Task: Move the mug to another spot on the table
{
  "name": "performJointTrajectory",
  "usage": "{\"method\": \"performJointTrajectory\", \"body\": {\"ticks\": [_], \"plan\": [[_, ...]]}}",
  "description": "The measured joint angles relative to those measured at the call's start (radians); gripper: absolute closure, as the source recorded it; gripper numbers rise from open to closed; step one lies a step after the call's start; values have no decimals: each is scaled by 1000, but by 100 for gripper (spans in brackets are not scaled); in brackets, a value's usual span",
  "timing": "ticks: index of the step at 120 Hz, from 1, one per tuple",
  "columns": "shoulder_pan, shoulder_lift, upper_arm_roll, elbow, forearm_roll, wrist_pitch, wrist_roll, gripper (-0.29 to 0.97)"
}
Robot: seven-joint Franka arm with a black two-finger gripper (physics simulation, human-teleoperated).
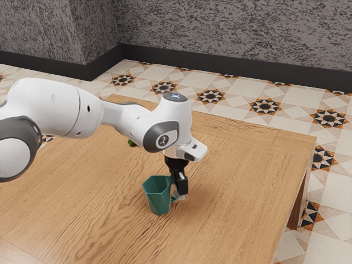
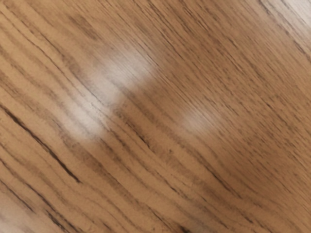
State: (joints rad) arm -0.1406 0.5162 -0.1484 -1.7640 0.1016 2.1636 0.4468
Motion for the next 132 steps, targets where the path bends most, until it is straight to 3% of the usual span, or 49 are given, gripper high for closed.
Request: {"method": "performJointTrajectory", "body": {"ticks": [36,59,89,109,132], "plan": [[-12,-14,0,-1,-1,-11,-37,57],[-7,-46,0,4,-5,-87,-99,63],[-7,-60,39,145,34,-392,-229,72],[3,61,134,353,41,-589,-304,76],[51,194,139,526,33,-717,-362,79]]}}
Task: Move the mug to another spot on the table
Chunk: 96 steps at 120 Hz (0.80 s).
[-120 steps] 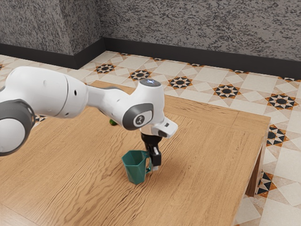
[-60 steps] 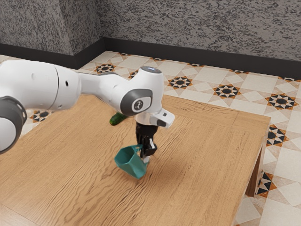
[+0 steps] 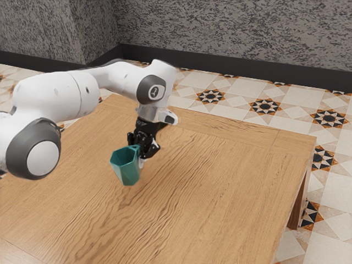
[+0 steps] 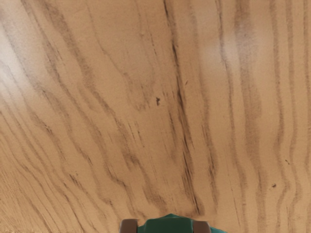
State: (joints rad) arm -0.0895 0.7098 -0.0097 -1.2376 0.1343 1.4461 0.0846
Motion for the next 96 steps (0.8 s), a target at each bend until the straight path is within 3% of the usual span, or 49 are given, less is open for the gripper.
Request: {"method": "performJointTrajectory", "body": {"ticks": [39,96], "plan": [[87,168,-6,194,-68,-64,-62,79],[131,260,-6,258,-142,-70,-111,78]]}}
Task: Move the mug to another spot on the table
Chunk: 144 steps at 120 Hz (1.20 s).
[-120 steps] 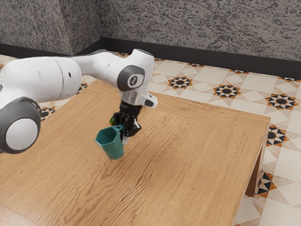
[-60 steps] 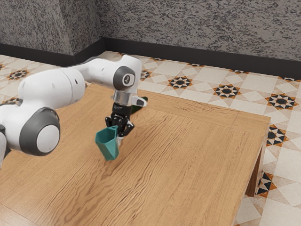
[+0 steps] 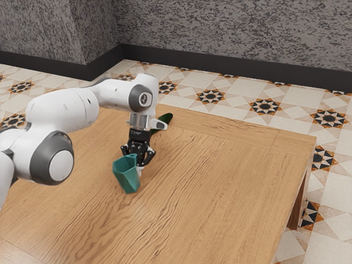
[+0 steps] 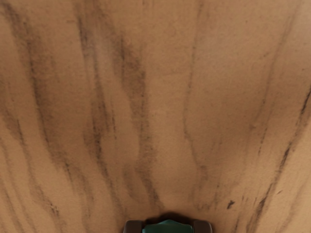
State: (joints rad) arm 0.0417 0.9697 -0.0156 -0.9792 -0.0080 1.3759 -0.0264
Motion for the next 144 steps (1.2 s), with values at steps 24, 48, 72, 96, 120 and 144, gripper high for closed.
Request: {"method": "performJointTrajectory", "body": {"ticks": [24,48,72,96,120,144], "plan": [[0,9,0,0,-9,9,-12,71],[10,13,-1,0,-39,27,-21,38],[13,-1,-6,13,-63,34,-27,15],[13,-79,-8,66,-69,38,-23,6],[7,-450,-21,-266,-62,42,19,2],[-28,-766,-20,-553,-19,111,188,1]]}}
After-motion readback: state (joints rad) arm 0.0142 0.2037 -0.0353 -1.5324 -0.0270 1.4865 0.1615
